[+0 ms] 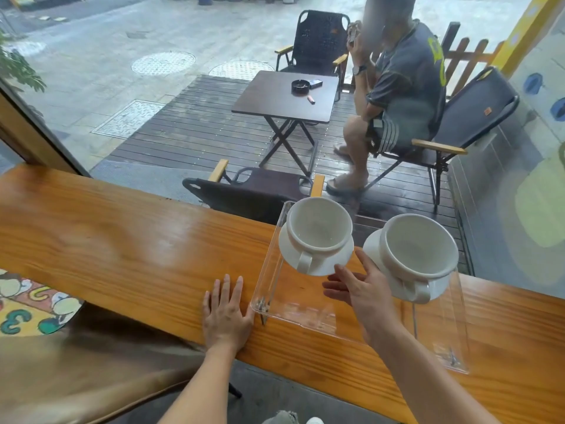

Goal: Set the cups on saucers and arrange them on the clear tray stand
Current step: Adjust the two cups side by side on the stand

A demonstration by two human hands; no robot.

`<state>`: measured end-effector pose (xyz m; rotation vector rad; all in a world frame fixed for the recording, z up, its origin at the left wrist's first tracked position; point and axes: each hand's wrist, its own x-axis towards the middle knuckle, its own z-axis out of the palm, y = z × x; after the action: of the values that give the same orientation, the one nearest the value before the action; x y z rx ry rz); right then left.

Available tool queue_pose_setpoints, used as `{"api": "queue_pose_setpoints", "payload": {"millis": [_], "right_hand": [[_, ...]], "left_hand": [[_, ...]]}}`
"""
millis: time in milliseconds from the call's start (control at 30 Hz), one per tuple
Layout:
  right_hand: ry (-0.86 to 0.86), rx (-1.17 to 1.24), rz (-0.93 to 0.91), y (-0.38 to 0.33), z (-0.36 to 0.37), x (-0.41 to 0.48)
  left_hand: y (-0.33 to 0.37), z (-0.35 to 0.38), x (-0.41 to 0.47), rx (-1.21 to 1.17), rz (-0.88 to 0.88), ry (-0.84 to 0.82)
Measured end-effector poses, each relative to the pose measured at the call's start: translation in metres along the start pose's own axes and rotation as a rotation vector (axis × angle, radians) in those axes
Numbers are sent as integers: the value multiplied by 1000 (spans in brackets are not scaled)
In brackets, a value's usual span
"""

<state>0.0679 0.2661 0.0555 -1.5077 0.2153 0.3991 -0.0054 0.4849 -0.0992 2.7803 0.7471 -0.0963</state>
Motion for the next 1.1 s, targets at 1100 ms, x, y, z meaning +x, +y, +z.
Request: {"api": "queue_pose_setpoints", "payload": {"millis": [1100], "right_hand": [[62,127,121,3,0,3]], "left_hand": [[-1,4,1,-20,-10,27]]}}
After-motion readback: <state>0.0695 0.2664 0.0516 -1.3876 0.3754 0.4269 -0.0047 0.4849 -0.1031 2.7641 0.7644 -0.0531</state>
